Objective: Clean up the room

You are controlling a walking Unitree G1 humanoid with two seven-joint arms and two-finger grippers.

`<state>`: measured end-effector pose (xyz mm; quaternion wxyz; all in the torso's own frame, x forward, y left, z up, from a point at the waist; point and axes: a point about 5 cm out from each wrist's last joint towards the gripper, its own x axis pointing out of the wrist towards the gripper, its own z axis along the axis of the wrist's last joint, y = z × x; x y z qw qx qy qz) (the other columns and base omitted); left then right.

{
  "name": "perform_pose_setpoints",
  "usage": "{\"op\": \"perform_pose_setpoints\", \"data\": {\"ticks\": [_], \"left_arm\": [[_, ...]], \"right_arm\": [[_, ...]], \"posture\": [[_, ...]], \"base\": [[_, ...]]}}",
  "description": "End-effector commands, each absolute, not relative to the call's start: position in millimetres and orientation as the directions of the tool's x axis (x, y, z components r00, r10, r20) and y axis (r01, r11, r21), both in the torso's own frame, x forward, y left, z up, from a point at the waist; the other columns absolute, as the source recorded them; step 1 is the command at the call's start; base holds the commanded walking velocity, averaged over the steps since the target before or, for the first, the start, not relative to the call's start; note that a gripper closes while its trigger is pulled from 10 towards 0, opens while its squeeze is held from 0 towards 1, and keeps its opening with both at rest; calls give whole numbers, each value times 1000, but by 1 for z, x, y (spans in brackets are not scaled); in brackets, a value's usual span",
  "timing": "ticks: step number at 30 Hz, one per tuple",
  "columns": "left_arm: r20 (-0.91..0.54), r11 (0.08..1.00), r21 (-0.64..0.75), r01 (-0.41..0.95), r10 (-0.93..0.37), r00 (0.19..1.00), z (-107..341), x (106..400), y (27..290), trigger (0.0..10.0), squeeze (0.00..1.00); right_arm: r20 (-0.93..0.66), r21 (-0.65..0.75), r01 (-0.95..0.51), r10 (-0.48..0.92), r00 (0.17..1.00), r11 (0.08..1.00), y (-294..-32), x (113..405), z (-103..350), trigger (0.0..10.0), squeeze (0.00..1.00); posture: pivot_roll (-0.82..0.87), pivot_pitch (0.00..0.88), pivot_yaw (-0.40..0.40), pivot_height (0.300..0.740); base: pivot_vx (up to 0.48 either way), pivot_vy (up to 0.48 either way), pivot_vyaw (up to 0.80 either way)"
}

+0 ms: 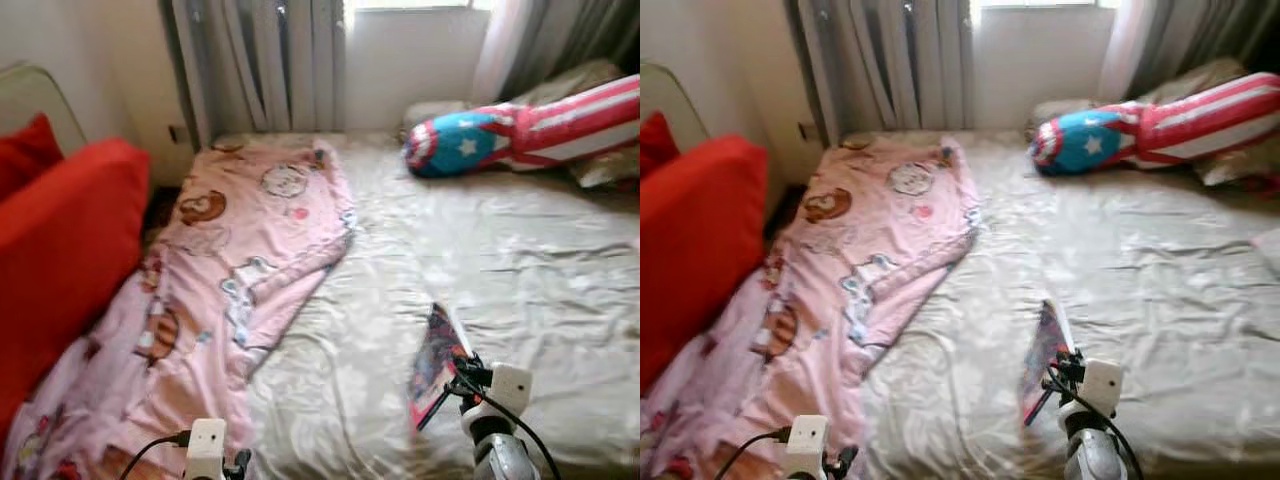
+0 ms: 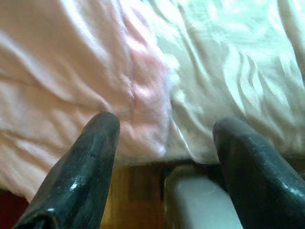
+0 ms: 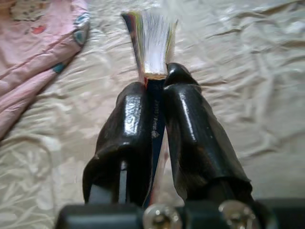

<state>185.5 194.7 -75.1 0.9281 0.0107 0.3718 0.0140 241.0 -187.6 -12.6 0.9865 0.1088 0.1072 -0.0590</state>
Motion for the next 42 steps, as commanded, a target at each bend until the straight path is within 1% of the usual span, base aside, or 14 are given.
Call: {"op": "perform_pose_setpoints", "data": {"ticks": [1,19,28,38,42], "left_arm": [[-692,999,31,-15,32,721,-75,186,194,10000,0],[-697,999,28,-25,37,716,-77,182,196,10000,0],[-694,998,41,-36,55,717,-75,186,200,10000,0],[-691,998,47,-44,65,720,-73,189,202,10000,0],[-688,997,47,-54,71,722,-72,192,202,10000,0]], "right_arm": [[-182,205,129,-92,979,970,-187,247,-6,10000,0],[-195,208,122,-81,977,971,-186,247,-8,10000,0],[-192,181,114,-78,978,977,-187,248,-7,10000,0],[-182,180,115,-81,980,977,-188,254,-3,10000,0],[-182,161,104,-74,981,981,-187,261,1,10000,0]], "posture": [[-68,0,-21,712],[-66,0,-10,712],[-66,0,-1,712],[-66,0,7,712],[-86,0,0,712]], "base": [[0,-319,0],[0,-316,0],[0,-308,0],[0,-309,0],[0,-308,0]]}}
